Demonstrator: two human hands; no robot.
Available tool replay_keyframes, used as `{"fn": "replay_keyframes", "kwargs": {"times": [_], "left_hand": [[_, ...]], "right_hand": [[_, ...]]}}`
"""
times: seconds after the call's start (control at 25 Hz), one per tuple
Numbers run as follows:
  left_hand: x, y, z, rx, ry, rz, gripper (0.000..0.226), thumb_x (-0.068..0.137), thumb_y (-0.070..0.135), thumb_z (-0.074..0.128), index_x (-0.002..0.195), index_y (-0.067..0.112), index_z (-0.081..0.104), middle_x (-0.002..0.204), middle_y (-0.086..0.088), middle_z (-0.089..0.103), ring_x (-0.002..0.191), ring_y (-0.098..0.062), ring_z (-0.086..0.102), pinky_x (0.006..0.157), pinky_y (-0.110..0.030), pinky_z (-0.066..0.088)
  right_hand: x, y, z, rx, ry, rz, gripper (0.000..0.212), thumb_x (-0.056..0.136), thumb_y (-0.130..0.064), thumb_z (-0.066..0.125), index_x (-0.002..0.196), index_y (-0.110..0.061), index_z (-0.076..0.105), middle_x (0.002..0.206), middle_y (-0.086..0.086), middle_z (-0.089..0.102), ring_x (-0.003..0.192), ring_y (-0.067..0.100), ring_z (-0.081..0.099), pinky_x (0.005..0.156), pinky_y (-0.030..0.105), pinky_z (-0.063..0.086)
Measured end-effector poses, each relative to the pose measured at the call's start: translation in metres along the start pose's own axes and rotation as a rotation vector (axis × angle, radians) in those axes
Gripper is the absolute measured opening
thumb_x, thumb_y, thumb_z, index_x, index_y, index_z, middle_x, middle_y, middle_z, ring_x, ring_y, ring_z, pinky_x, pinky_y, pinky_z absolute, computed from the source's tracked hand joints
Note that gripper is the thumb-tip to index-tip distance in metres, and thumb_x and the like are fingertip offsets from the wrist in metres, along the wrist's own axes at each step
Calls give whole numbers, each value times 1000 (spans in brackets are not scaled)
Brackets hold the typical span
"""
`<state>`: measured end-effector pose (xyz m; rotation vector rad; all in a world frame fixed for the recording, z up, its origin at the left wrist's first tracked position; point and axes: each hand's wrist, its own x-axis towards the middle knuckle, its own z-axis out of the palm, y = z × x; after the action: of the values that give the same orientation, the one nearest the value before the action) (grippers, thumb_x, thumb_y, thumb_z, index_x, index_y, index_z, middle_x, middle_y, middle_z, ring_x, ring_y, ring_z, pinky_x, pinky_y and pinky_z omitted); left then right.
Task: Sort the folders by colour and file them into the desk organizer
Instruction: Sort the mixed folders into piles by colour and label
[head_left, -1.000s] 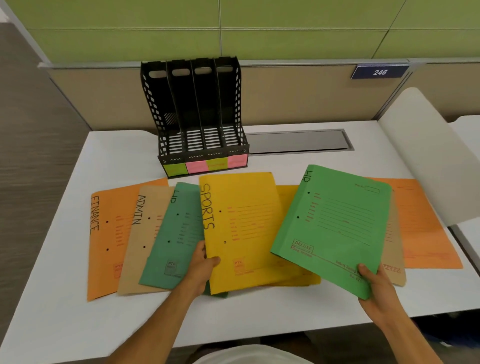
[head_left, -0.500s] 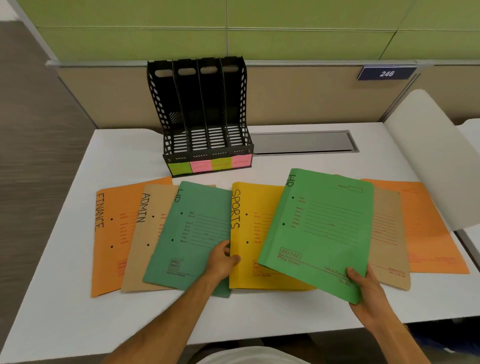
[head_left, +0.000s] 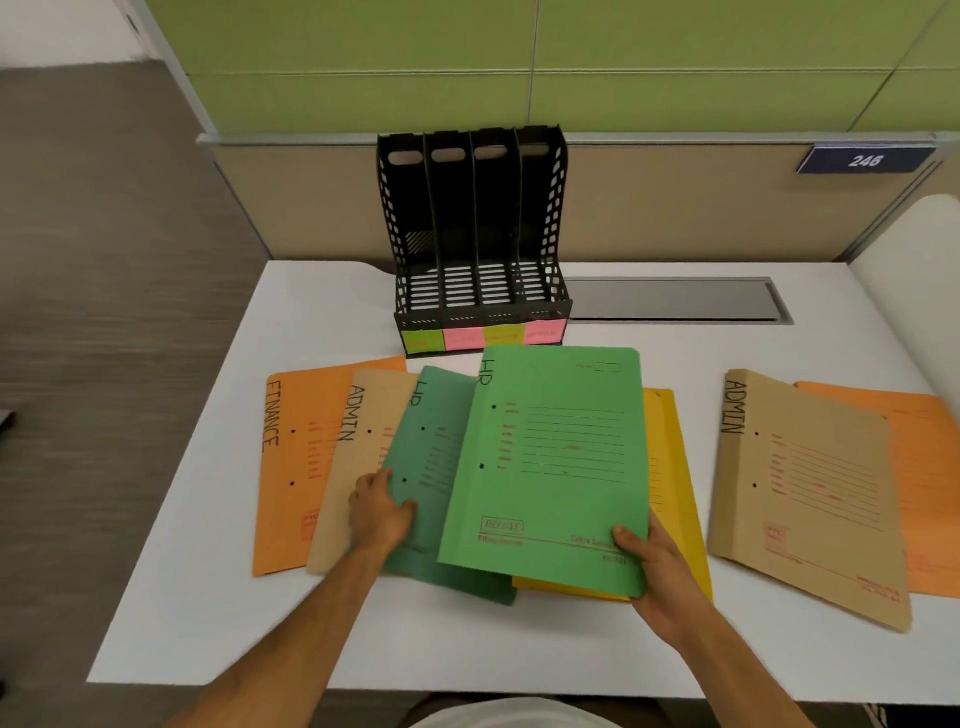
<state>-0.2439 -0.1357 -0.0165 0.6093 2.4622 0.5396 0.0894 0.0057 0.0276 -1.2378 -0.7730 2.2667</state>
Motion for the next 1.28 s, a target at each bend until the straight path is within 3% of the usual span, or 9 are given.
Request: {"fn": "replay_keyframes", "kwargs": {"times": [0.2, 0.36, 0.48, 0.56, 0.64, 0.72, 0.84, 1.08, 1.28], "left_hand": [[5, -3, 2, 191, -30, 5, 100, 66, 39, 88, 145, 17, 29, 129, -9, 42, 114, -28, 43, 90, -44, 49], [14, 1, 6, 254, -16, -57, 115, 59, 37, 91, 146, 17, 19, 126, -12, 41, 112, -28, 44, 93, -44, 48], [28, 0, -5, 97, -23, -132, 88, 57, 22, 93, 126, 12, 39, 119, -13, 53, 108, -29, 53, 93, -45, 52], [36, -2, -13, -51, -70, -146, 63, 64, 12, 90, 115, 9, 52, 112, -11, 66, 97, -27, 65, 82, -41, 59], [39, -6, -18, -201, -110, -155, 41, 79, 9, 79, 115, 9, 59, 110, -11, 71, 87, -26, 70, 73, -36, 60], [40, -11, -23, -307, -136, -143, 25, 92, 13, 65, 116, 12, 58, 111, -9, 71, 87, -26, 71, 77, -40, 61], [38, -17, -34, -415, -191, -89, 20, 100, 15, 53, 119, 19, 53, 113, -5, 68, 93, -25, 70, 80, -44, 60], [30, -28, -74, -587, -48, -24, 20, 99, 15, 54, 112, 30, 57, 101, 2, 74, 73, -15, 77, 53, -31, 58], [24, -52, -98, -781, 36, -97, 22, 98, 10, 55, 110, 27, 62, 102, 4, 77, 81, -18, 77, 63, -36, 59]], "right_hand": [[14, 7, 15, -44, 10, 21, 46, 87, -8, 65, 125, -33, 66, 130, 10, 69, 114, 35, 69, 80, 48, 61], [18, 7, 14, -48, 39, 7, 47, 86, -8, 65, 127, -32, 64, 131, 10, 68, 114, 36, 68, 79, 48, 61], [13, 7, 11, -55, 58, 7, 46, 87, -8, 65, 127, -32, 65, 131, 10, 68, 114, 36, 68, 79, 50, 61], [11, 7, 10, -59, 59, 8, 46, 87, -8, 64, 127, -31, 65, 131, 10, 68, 113, 36, 69, 80, 51, 60], [9, 5, 9, -57, 53, 1, 47, 87, -7, 64, 129, -29, 63, 131, 11, 68, 114, 36, 68, 80, 50, 60], [7, 4, 8, -34, 49, -14, 48, 87, -6, 63, 131, -27, 62, 132, 12, 67, 114, 37, 68, 79, 50, 61], [1, 2, 9, -6, 43, -40, 48, 87, -5, 62, 131, -25, 62, 132, 12, 67, 114, 37, 68, 78, 49, 61], [-2, -3, 12, -7, 26, -51, 48, 85, -7, 64, 129, -27, 63, 132, 10, 68, 113, 35, 69, 76, 45, 62], [1, -11, 12, -32, 3, -108, 48, 86, -8, 62, 130, -27, 63, 134, 11, 66, 114, 34, 68, 77, 45, 62]]}}
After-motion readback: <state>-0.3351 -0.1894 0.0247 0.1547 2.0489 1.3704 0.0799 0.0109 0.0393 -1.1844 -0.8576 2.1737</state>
